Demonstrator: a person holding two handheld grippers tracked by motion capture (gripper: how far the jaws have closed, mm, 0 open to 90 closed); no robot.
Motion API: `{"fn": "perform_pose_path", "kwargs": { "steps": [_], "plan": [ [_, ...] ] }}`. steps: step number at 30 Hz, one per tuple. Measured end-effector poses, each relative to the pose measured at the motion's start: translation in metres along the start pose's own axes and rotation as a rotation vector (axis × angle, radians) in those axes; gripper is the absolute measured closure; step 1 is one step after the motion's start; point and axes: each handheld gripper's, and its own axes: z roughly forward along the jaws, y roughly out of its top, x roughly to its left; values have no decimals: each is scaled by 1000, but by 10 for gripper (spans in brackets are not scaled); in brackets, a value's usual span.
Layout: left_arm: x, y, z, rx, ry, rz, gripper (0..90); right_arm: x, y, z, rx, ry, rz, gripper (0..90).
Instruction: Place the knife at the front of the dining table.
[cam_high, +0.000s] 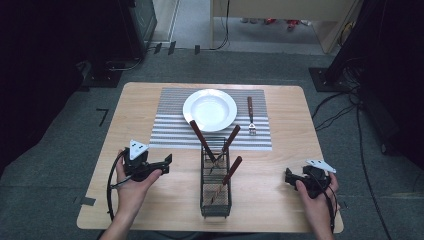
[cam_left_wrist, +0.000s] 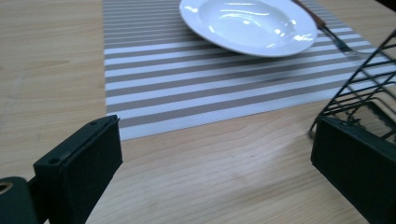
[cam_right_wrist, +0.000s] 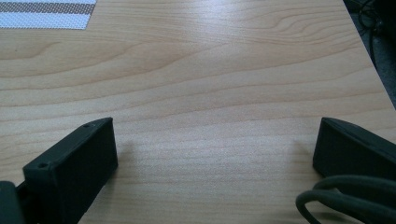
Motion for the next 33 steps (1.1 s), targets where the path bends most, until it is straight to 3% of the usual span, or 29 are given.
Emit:
{"fn": "perform_pose_path", "kwargs": {
  "steps": [16,27,28,31,33],
  "plan": [
    [-18,17,2,-22,-58,3,20,0,0,0,0,0,0,0],
    [-32,32,2,-43,-124,-2,20,0,0,0,0,0,0,0],
    [-33,33,2,-48,-126,0,84,0,0,0,0,0,0,0],
    [-39,37,2,-69,-114,11,143,0,0,0,0,0,0,0],
    [-43,39,1,-81,-133,18,201,0,0,0,0,0,-2,0]
  ]
}}
